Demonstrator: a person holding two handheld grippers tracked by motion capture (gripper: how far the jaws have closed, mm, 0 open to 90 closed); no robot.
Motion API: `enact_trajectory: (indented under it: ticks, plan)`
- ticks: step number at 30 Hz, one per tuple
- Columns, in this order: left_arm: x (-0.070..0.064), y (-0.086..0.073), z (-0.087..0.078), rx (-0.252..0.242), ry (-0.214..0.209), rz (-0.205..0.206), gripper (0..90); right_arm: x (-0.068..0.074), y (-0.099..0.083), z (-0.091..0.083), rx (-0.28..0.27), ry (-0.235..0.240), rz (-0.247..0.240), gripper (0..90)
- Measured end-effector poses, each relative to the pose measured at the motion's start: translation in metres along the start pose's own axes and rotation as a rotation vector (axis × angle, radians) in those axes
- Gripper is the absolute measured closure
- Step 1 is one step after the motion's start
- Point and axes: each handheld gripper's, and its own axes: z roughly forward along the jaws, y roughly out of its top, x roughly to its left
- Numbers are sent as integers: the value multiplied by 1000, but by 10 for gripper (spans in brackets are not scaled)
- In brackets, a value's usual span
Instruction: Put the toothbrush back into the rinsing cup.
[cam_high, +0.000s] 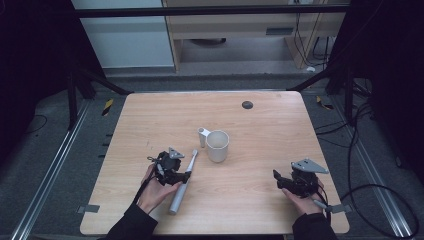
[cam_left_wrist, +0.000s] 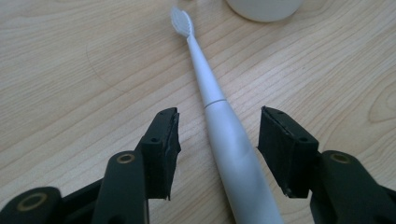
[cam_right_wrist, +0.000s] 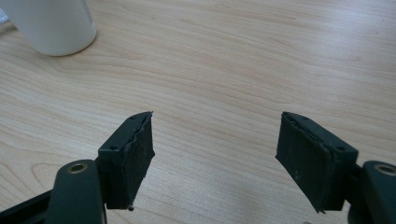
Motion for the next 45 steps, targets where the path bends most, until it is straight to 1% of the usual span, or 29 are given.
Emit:
enact_trajectory:
  ticks: [2,8,13,17,22,27,35,40,45]
  plan:
    - [0,0,2,14,-1,1,486,0,0,0,1,1,2,271]
    - [-2,1,6,26,-1,2,512,1,0,0,5,4,7,271]
    - [-4,2,9,39,-5,-5,522,0,0,1,6,1,2,271]
    - [-5,2,13,57,-10,-21,541,0,0,1,7,3,0,271]
    - [-5,2,15,75,-15,-24,556,0,0,2,8,6,-1,271]
    - [-6,1,18,97,-22,-20,574,0,0,2,9,6,-1,271]
    - [-6,1,20,107,-36,-25,600,0,0,2,10,8,0,272]
    - [-5,1,22,123,-47,-24,604,1,0,2,11,7,-3,272]
    - [-5,3,23,140,-47,-8,622,1,0,2,13,8,-2,272]
